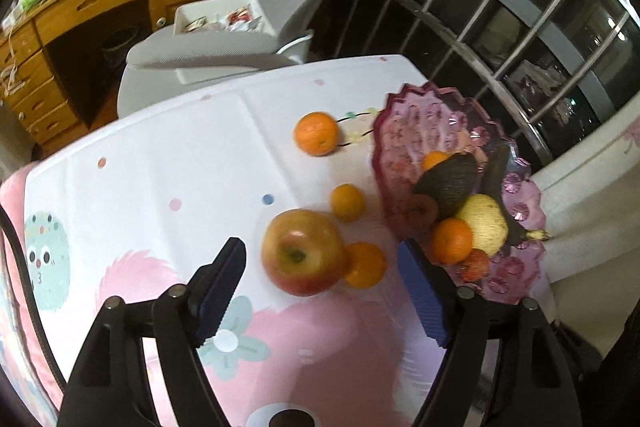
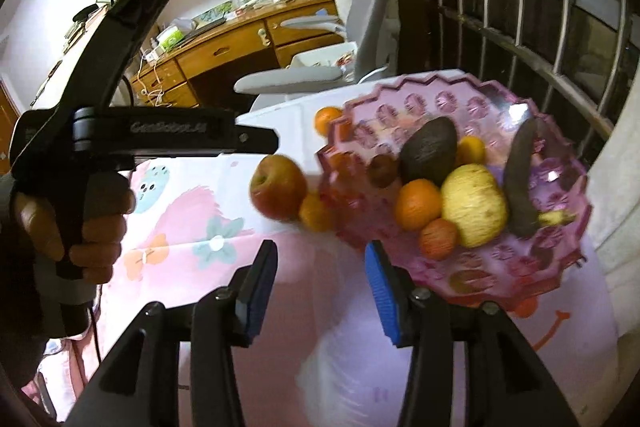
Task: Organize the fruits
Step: 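Move the left gripper around the red apple while the right approaches a mandarin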
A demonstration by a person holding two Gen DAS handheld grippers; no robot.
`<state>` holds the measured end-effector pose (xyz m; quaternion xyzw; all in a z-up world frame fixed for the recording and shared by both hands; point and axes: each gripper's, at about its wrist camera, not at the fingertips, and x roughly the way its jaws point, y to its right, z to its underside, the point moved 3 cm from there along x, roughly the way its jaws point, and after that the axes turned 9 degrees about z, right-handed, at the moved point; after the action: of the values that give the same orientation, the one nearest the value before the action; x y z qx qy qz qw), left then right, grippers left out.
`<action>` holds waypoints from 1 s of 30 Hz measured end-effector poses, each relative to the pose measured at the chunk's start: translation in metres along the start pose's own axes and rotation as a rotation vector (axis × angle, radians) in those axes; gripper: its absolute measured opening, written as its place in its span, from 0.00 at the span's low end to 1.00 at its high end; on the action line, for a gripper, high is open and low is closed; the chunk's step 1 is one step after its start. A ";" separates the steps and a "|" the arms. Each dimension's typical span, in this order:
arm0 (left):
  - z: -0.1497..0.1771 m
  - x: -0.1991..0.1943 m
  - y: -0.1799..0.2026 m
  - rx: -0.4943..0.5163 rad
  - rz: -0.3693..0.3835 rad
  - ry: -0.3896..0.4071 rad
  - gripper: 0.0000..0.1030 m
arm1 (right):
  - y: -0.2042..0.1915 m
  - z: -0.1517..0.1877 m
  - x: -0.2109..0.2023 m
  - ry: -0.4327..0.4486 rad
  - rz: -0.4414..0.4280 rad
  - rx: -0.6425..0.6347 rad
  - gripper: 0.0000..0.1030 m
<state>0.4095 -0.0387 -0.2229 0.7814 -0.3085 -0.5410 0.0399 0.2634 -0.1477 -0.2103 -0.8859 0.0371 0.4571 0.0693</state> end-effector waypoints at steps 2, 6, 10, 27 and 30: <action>0.002 0.004 -0.008 -0.024 0.004 -0.006 0.76 | -0.009 0.003 0.007 -0.021 -0.002 -0.001 0.48; 0.006 0.014 -0.022 -0.081 0.044 -0.020 0.76 | -0.023 0.009 0.023 -0.054 0.013 0.006 0.49; 0.011 0.024 -0.032 -0.125 0.053 -0.031 0.75 | -0.034 0.015 0.042 -0.053 0.066 -0.009 0.50; 0.015 0.039 -0.047 -0.192 0.132 -0.076 0.75 | -0.041 0.015 0.091 0.017 0.238 -0.005 0.50; 0.015 0.043 -0.044 -0.193 0.141 -0.085 0.75 | -0.039 0.012 0.095 0.034 0.256 0.018 0.50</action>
<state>0.4252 -0.0218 -0.2819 0.7265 -0.3106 -0.5967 0.1398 0.3133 -0.1076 -0.2911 -0.8810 0.1549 0.4467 0.0176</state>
